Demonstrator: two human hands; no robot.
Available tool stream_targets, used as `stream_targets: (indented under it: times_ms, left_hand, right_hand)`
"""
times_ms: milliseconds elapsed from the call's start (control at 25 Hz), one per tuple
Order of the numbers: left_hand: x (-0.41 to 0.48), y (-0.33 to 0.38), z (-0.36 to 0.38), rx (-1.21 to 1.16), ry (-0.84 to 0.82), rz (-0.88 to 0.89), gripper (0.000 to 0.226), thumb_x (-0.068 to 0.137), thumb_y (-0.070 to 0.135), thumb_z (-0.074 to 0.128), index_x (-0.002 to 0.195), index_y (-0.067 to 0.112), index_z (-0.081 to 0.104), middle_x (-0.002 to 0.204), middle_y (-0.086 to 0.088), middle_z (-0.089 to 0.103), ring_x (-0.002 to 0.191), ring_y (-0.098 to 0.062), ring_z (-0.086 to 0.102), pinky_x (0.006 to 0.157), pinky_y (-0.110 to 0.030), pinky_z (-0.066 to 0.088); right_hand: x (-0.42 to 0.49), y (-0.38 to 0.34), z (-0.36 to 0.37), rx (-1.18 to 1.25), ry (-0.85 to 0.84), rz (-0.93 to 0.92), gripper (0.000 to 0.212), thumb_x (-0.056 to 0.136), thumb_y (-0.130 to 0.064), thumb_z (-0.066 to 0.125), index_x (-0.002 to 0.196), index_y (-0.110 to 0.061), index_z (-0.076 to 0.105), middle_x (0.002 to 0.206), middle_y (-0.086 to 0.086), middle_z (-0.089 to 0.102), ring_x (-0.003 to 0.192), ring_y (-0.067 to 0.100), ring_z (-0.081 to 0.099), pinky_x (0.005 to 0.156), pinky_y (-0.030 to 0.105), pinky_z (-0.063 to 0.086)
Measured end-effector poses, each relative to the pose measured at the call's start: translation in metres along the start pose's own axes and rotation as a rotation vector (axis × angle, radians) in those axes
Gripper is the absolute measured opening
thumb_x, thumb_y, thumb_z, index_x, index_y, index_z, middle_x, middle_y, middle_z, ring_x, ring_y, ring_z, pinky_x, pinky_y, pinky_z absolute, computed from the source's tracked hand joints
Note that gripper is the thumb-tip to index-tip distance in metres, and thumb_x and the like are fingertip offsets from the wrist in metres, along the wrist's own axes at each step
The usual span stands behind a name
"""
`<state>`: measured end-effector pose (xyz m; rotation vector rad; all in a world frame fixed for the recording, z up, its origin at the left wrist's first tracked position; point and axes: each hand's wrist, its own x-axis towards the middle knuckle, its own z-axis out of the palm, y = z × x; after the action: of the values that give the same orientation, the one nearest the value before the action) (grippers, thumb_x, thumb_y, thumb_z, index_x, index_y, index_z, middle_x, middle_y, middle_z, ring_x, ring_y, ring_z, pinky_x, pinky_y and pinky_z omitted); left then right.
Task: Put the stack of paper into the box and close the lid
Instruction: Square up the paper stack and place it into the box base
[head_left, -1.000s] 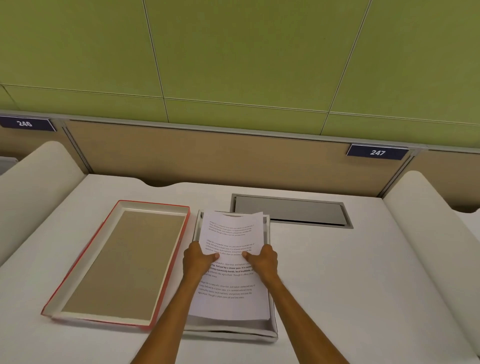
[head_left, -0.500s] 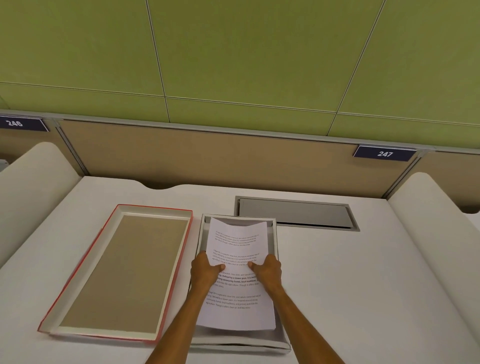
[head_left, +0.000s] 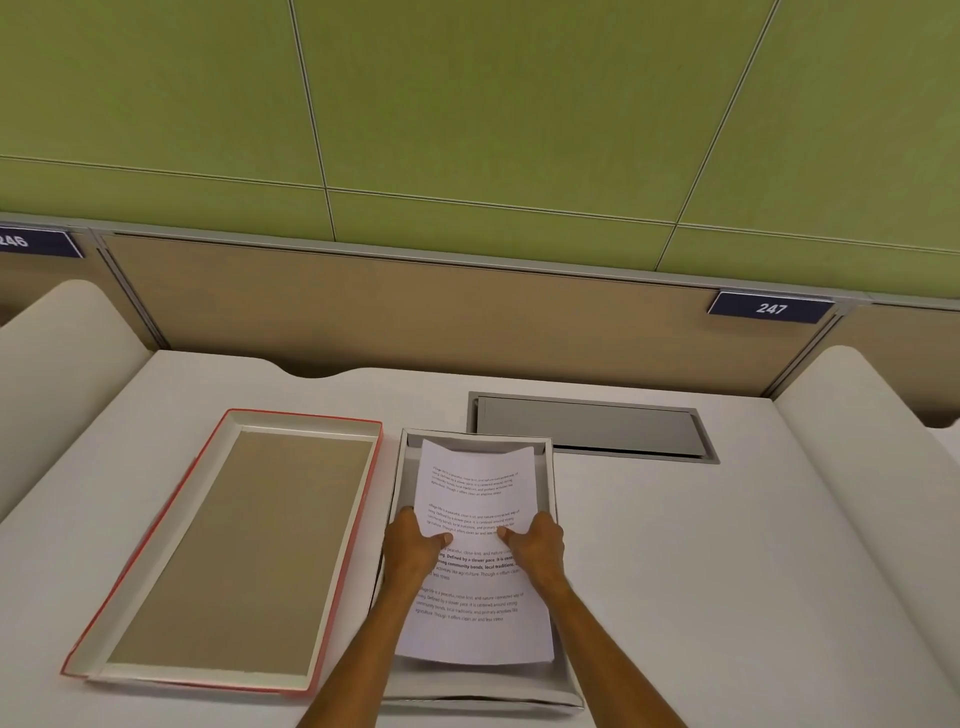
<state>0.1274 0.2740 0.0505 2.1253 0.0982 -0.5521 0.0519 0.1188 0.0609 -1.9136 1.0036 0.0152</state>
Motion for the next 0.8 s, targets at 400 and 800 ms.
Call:
stream_targets:
  times_ms: [400, 800]
  left_hand:
    - [-0.002, -0.004, 0.001, -0.001, 0.024, -0.012, 0.043, 0.076, 0.015, 0.080, 0.111, 0.004, 0.057, 0.119, -0.015, 0.068, 0.104, -0.032, 0.068, 0.070, -0.030, 0.055]
    - [-0.024, 0.002, 0.004, 0.133, 0.132, 0.082, 0.046, 0.077, 0.017, 0.079, 0.112, 0.003, 0.053, 0.120, -0.015, 0.064, 0.105, -0.032, 0.067, 0.077, -0.031, 0.056]
  right_hand:
    - [0.009, 0.011, 0.003, 0.003, -0.024, 0.029, 0.044, 0.083, -0.022, 0.073, 0.115, -0.002, 0.051, 0.122, 0.015, 0.064, 0.105, 0.029, 0.066, 0.066, 0.020, 0.049]
    - [0.003, 0.013, 0.009, -0.028, -0.023, -0.006, 0.076, 0.075, -0.026, 0.081, 0.131, -0.004, 0.035, 0.133, 0.015, 0.049, 0.123, 0.028, 0.051, 0.100, 0.035, 0.048]
